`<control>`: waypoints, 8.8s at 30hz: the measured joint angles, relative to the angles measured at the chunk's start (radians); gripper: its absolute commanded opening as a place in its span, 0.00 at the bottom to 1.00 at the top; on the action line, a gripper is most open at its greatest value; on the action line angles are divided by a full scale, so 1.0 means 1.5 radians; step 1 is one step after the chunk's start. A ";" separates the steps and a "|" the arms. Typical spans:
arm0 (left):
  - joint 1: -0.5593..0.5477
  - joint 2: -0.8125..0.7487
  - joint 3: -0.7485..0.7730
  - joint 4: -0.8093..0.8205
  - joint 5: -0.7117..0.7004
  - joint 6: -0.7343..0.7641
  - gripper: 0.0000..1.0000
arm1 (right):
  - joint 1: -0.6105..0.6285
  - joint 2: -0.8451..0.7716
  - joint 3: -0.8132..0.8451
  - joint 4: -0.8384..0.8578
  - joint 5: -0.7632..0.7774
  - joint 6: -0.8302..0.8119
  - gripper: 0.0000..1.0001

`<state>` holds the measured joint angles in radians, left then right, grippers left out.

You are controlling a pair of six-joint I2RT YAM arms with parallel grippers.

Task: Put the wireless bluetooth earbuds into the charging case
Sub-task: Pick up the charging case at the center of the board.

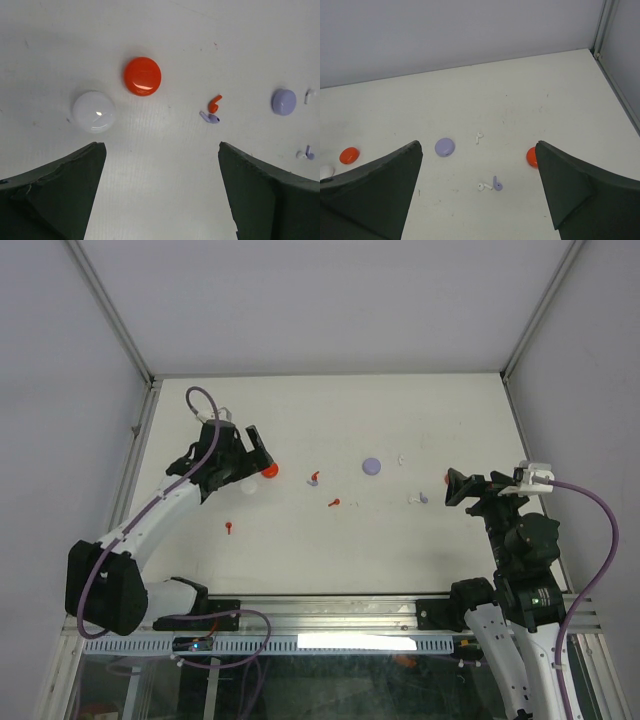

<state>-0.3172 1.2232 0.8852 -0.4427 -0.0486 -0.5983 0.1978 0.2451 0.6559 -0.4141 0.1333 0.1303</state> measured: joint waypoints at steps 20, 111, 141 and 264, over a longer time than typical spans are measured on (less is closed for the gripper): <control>-0.090 0.363 0.215 -0.074 -0.208 -0.002 0.87 | 0.000 0.000 -0.005 0.001 -0.012 0.000 0.99; -0.354 0.061 0.023 0.122 -0.224 -0.427 0.34 | 0.430 0.624 -0.262 0.976 -0.085 0.142 0.76; -0.405 0.052 0.015 0.161 -0.301 -0.452 0.34 | 0.487 0.855 -0.208 1.236 0.070 0.147 0.48; -0.228 -0.159 -0.054 0.319 0.458 0.204 0.00 | 0.315 0.577 -0.099 0.829 -0.629 0.222 0.31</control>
<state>-0.6590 0.9844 0.8043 0.0357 0.6380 -0.2916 0.6701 1.1099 0.5072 0.8288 -0.8097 0.4625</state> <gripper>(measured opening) 0.218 0.359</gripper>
